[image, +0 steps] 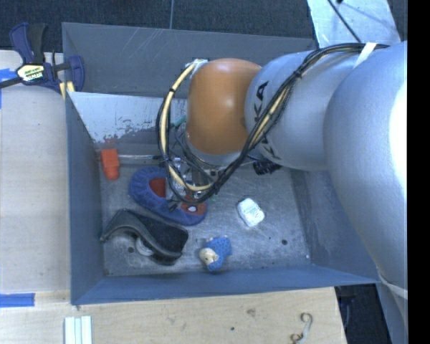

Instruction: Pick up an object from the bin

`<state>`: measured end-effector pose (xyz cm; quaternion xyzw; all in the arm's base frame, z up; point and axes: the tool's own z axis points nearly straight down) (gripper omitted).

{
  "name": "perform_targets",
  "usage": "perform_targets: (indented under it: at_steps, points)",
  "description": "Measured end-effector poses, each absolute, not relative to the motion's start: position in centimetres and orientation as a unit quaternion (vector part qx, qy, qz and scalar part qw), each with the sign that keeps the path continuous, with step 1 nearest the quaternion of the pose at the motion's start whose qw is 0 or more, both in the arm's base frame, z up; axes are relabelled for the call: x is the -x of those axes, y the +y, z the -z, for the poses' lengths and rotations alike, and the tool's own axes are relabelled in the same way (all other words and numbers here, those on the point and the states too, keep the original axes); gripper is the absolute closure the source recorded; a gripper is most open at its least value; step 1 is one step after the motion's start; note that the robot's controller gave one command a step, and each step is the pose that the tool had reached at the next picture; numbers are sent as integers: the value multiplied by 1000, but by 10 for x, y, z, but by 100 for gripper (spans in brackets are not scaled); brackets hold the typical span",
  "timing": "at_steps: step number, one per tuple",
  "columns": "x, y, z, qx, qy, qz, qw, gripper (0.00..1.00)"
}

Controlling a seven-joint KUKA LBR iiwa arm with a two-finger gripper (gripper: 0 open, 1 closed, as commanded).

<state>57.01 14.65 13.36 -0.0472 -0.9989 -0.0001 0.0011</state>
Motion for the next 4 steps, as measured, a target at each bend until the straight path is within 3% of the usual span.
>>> perform_targets:
  at_steps: [1, 2, 3, 4]
  points:
    - [-543, 169, -100, 54, -999, 0, -1, 100]
    - [-494, 171, -235, -172, -985, 1, -4, 100]
    - [-491, 154, -159, -105, -994, -1, 2, 100]
    - [-518, 146, -125, -32, -1000, 0, 0, 100]
